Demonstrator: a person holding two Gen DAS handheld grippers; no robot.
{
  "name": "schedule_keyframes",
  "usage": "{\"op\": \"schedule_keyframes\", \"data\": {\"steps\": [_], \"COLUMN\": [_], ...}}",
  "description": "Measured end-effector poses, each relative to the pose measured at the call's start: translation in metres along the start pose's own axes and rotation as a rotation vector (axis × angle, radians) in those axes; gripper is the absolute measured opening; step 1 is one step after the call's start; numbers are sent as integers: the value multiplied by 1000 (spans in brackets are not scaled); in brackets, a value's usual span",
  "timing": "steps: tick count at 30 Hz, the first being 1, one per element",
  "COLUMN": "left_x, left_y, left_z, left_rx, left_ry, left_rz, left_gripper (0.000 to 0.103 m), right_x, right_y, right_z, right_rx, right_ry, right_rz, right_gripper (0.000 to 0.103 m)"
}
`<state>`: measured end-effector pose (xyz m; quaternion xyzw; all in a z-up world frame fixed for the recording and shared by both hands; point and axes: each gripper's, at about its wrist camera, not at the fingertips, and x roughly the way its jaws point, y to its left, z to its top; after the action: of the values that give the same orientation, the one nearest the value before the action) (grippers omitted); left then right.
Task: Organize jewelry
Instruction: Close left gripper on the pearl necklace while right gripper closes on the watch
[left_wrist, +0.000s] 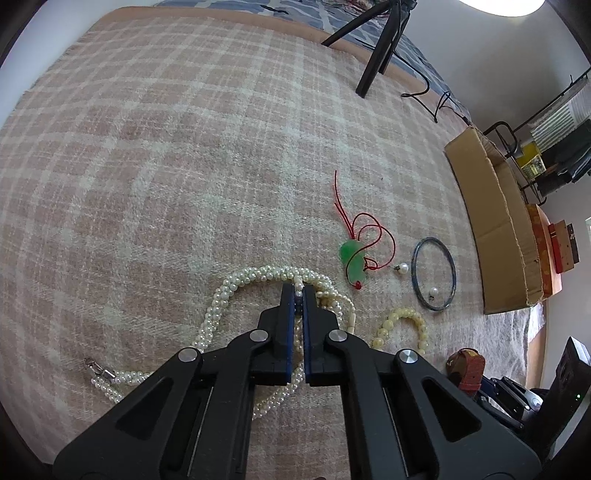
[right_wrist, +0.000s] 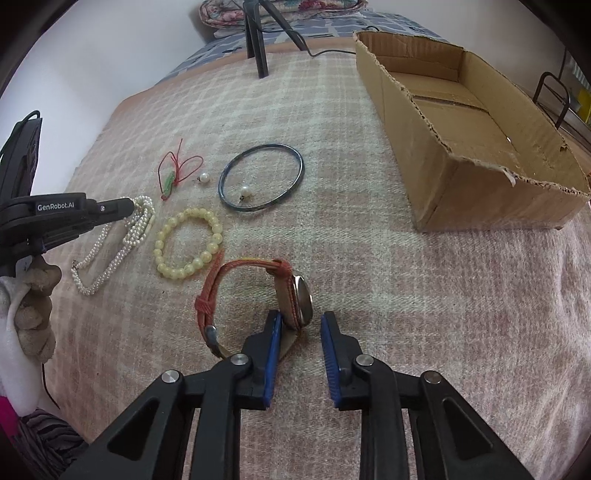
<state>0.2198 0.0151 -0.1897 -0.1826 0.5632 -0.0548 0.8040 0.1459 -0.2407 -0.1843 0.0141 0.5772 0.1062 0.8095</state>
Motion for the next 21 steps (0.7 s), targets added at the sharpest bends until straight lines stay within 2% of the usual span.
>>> {"op": "schedule_keyframes", "data": {"steps": [3, 13, 21], "left_x": [-2, -46, -84], "left_y": [-1, -5, -14], "left_z": [-1, 9, 9], "left_rx": [9, -11, 17], "left_ry": [-12, -116, -195], "left_rz": [12, -72, -115], "left_gripper": [1, 1, 1], "right_x": [0, -7, -24], "right_y": [1, 4, 11], "right_z": [0, -2, -1], "right_rx": [-10, -20, -59], "right_ry": [-4, -34, -108], "right_rz": [-6, 12, -18], "right_gripper": [21, 9, 9]}}
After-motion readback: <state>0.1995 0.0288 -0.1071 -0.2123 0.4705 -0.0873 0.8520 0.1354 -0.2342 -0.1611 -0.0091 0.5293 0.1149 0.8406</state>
